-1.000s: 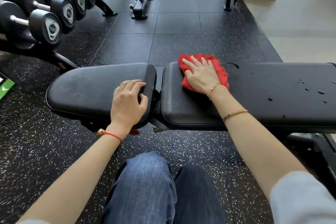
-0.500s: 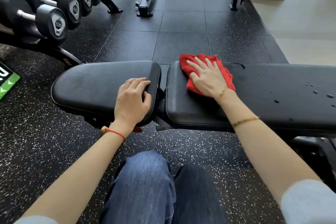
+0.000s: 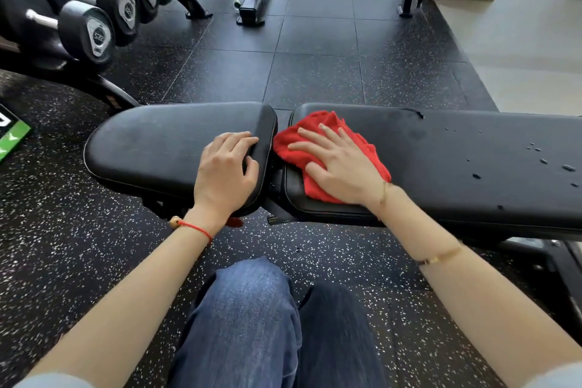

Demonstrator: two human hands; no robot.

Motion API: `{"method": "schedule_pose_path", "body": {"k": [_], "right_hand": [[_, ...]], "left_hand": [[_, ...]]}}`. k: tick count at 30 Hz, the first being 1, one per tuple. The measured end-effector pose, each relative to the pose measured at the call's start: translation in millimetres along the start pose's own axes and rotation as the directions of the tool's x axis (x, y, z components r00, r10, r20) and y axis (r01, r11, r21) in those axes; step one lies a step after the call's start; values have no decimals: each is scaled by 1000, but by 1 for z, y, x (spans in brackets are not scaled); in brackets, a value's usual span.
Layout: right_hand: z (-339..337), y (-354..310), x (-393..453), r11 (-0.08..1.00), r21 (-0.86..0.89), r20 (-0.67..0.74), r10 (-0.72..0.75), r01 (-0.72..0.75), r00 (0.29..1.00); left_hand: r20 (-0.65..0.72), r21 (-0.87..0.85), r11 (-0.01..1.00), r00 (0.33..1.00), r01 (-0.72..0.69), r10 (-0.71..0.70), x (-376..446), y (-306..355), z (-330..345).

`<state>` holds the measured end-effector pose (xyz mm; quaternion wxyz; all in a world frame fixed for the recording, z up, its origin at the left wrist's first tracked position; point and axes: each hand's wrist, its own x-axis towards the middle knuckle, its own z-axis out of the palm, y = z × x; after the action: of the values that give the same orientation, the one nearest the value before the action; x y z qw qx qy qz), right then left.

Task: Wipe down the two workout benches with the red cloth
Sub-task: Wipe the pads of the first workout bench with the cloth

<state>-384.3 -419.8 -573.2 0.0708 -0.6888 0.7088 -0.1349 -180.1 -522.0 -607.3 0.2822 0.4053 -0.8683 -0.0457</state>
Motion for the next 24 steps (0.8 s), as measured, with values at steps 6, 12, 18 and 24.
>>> {"method": "schedule_pose_path", "body": {"k": [6, 12, 18, 24], "right_hand": [[6, -11, 31, 996, -21, 19, 91, -90, 996], [12, -25, -27, 995, -18, -4, -94, 94, 996], [3, 14, 47, 991, -9, -4, 135, -135, 991], [10, -9, 38, 982, -39, -28, 186, -187, 982]], "left_hand": [[5, -3, 1000, 1000, 12, -12, 0, 1, -1], [4, -3, 1000, 1000, 15, -15, 1, 0, -1], [13, -18, 1000, 1000, 21, -21, 1, 0, -2], [15, -23, 1000, 1000, 17, -17, 2, 0, -4]]}}
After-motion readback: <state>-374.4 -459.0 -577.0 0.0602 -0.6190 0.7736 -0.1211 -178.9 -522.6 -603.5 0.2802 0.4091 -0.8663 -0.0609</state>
